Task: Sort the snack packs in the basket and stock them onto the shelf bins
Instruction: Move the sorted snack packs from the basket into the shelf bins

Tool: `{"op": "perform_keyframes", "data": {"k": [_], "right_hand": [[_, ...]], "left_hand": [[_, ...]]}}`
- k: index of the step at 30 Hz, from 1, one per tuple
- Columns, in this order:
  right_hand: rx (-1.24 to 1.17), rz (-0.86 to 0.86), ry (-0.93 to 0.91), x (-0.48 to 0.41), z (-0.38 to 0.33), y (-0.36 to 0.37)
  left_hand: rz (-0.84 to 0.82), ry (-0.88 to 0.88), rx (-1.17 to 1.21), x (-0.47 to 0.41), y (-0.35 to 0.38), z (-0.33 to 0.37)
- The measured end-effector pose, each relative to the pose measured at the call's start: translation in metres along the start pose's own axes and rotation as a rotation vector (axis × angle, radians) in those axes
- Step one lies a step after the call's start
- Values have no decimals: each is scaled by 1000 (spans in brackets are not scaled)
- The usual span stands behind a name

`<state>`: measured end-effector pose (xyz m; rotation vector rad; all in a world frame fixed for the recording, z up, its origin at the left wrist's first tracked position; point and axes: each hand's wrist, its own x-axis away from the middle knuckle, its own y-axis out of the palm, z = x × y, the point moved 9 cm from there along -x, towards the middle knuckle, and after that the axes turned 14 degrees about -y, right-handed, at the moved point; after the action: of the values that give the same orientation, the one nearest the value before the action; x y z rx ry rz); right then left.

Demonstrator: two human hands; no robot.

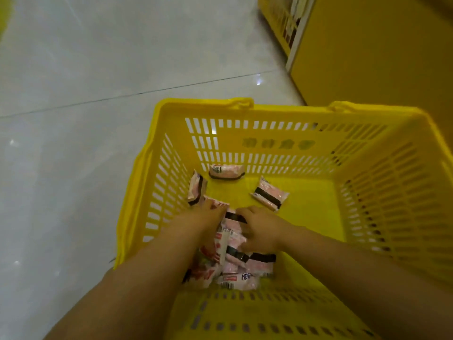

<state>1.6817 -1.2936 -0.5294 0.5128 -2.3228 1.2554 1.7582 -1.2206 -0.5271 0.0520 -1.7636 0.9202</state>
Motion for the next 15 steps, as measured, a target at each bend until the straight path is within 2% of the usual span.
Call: {"op": "perform_keyframes", "data": {"k": [3,6,10,15], "right_hand": [[63,68,33,-11,4,7],[78,137,87,-12,9,9],[-80,70,193,-4,24,16],[-212,39,140,19,46,2]], "left_hand": [[-48,-70,30,-11,11,-6],[43,-72,88,-15,7,-8],[65,-54,161,-20,9,-9],[91,24,269,-20,4,4]]}}
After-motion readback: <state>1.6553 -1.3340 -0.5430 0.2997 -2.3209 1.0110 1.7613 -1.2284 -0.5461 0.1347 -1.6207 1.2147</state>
